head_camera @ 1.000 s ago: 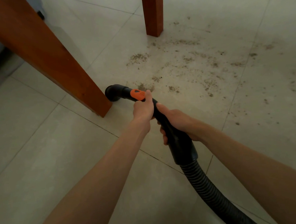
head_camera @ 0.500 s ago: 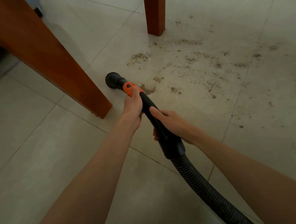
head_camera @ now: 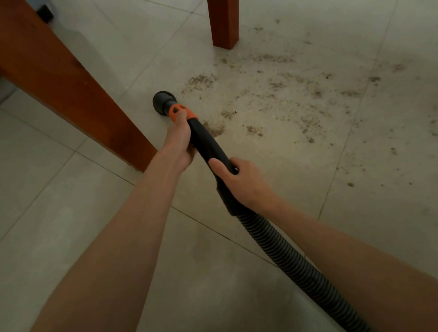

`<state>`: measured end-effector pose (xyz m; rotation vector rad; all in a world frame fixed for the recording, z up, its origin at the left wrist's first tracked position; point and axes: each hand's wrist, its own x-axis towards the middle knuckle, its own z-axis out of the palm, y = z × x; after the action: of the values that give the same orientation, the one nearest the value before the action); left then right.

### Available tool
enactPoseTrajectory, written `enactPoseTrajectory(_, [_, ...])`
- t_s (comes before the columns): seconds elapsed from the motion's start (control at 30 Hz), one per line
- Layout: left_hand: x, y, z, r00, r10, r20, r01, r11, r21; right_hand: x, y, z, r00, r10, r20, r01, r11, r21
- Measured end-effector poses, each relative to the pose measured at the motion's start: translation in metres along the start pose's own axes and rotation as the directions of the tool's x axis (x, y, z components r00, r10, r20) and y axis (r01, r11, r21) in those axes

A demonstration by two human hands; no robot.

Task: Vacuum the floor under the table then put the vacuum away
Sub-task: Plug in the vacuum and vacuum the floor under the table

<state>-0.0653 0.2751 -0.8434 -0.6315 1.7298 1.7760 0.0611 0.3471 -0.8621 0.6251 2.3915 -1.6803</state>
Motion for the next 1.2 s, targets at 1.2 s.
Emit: enactPoseTrajectory(1.2, [-0.047, -0.031, -0.003, 0.999, -0.049, -0.013, 0.050, 0.994, 0.099, -0.065, 0.009, -0.003, 0.999, 0.034, 0.030, -0.032, 0.997, -0.073])
